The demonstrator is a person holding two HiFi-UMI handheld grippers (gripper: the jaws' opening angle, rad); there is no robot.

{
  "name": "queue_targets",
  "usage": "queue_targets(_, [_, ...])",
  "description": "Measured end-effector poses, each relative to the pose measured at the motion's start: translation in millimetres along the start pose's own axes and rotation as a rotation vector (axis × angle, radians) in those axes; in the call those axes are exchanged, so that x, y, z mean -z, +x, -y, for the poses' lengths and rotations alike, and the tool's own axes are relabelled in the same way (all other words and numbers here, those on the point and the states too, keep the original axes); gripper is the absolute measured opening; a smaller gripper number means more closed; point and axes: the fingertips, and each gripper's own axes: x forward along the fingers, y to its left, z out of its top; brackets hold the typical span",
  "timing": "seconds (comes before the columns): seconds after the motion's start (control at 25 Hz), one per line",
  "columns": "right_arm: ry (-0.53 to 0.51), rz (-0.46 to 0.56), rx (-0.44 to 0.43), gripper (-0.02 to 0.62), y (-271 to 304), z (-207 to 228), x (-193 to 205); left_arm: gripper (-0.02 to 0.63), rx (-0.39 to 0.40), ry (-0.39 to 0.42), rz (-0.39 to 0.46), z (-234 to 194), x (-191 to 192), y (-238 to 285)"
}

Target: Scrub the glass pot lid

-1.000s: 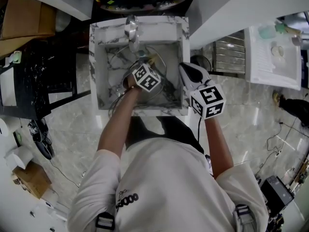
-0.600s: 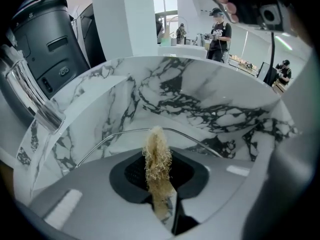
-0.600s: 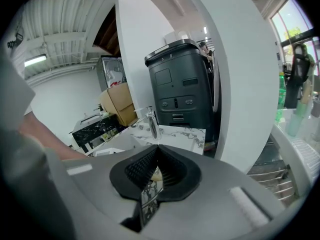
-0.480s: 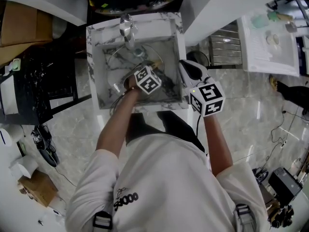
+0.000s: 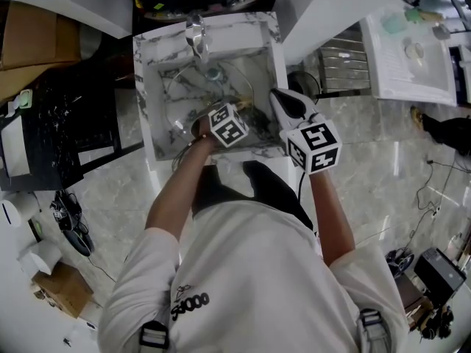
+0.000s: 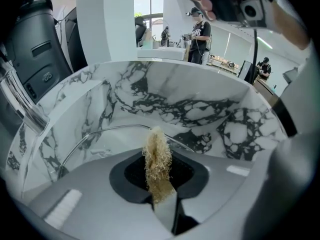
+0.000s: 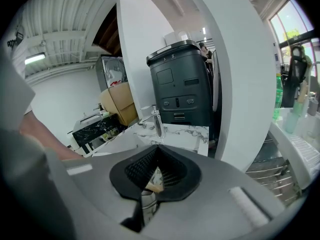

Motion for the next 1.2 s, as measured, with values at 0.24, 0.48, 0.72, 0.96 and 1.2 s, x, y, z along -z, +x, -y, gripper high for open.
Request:
queue_targets(0.24, [0.005,-0.009,-0.001,0.005,2.1,-10.7,5.0,0.063,0.096,0.042,-0.010,23.0,10.5,-5.0])
queue_targets(0.48, [-0.002,-0.007,-0.020,0.005,13.6,-26.0,2.8,0.061,0.198,0.062,-0.035,39.1,25.9,-12.9])
queue_targets(0.72, [-0.018,-0.010,-0.039,0.005,25.1,-36.7,-2.5,0.061,0.284,0.064,-0.063,50.3,39.0,-24.7])
queue_targets(0.96, [-0.033,-0.017,-0.076,0.005,37.7,-46.8,-4.6,0.061,0.332,0.034,-0.093,55.7,54.8,-33.8])
queue_targets(1.2, [-0.044,-0.034,-0.127,0.005,50.6,-58.6,-3.3,0.060,0.363,-0.023,-0.097,52.4,60.2,-51.2])
